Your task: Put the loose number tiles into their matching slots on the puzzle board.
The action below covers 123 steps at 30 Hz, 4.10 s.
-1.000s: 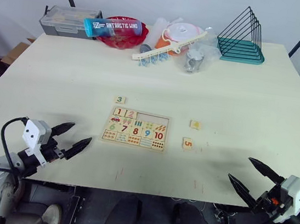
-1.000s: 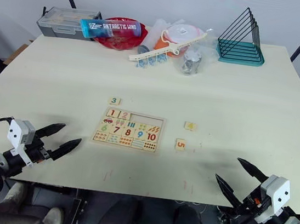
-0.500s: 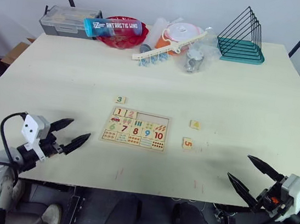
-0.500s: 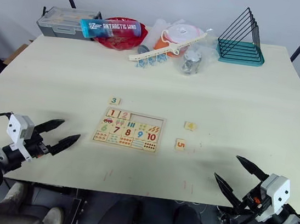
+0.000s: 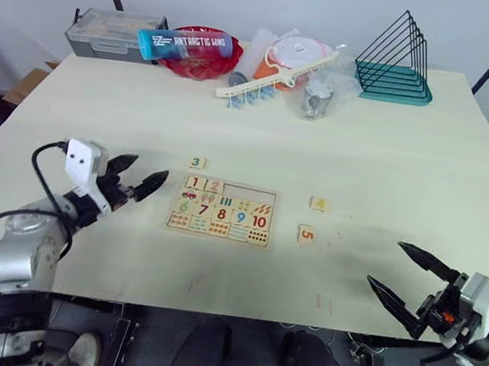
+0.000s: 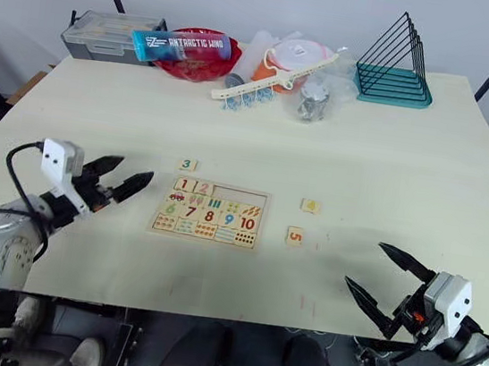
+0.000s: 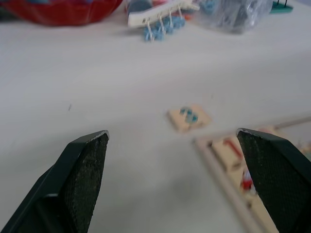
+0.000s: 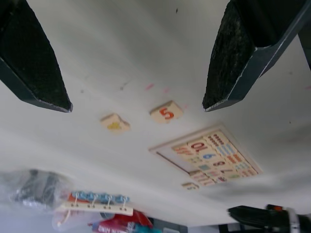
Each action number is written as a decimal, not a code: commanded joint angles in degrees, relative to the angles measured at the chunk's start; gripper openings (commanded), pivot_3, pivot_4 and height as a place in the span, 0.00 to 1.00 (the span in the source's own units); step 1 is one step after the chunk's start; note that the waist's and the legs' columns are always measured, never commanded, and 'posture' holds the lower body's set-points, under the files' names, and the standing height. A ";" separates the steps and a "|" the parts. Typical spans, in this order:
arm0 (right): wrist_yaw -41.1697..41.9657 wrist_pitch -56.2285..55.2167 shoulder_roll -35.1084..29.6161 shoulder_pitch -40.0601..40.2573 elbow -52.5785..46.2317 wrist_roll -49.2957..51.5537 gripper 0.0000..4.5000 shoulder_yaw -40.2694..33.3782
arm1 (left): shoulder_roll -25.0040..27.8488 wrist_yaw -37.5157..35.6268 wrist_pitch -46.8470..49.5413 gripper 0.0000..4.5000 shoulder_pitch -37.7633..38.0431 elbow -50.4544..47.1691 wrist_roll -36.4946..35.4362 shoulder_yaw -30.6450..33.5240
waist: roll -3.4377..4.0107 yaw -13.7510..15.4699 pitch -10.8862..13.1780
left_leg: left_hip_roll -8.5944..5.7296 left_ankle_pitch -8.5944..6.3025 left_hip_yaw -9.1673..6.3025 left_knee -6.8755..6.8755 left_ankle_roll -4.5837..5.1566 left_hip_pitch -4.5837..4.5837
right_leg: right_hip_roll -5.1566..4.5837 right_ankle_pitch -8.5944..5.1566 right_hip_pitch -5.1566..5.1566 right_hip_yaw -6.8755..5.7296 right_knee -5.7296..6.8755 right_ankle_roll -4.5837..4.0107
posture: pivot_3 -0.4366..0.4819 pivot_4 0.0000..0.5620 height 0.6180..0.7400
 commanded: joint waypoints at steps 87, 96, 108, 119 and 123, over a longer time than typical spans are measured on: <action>15.22 6.27 -7.51 -12.49 4.01 8.12 1.00 2.21 | -13.32 30.81 55.18 0.33 -5.29 -27.50 12.25 10.17 | -0.06 0.59 0.04 | -0.11 0.02 -0.07 0.01 -0.06 -0.06 | -0.04 0.01 -0.01 -0.01 -0.04 0.00 | 0.48 0.27 1.00; 17.24 5.12 -8.48 -12.59 5.53 6.77 1.00 2.12 | -13.50 29.27 55.23 0.89 -3.39 -29.02 10.67 11.31 | -0.06 0.59 0.04 | -0.11 0.02 -0.06 0.01 -0.06 -0.06 | -0.04 0.01 -0.01 0.00 -0.04 0.00 | 0.48 0.27 1.00; 15.96 4.90 -7.08 -12.92 5.26 5.83 1.00 3.06 | 2.52 7.30 32.18 0.98 -2.02 -16.89 5.90 9.76 | -0.03 0.56 0.06 | -0.10 0.01 -0.03 -0.01 -0.07 -0.04 | -0.03 -0.01 -0.02 0.01 -0.06 -0.03 | 0.48 0.27 1.00; 13.07 4.38 -4.84 -12.77 3.01 4.66 1.00 4.10 | 17.48 -28.68 -10.09 0.98 -6.20 21.10 10.72 -2.09 | 0.01 0.69 0.09 | -0.07 0.00 0.04 -0.04 -0.05 -0.06 | -0.03 -0.10 -0.03 -0.02 -0.10 -0.20 | 0.48 0.27 1.00; 12.38 4.15 -4.55 -12.33 2.32 4.41 1.00 4.11 | 20.33 -40.35 -21.99 0.98 -11.26 35.20 13.22 -7.37 | 0.02 0.56 0.09 | -0.10 0.00 0.24 -0.03 -0.05 -0.10 | 0.00 -0.01 -0.04 -0.09 -0.10 -0.03 | 0.48 0.27 1.00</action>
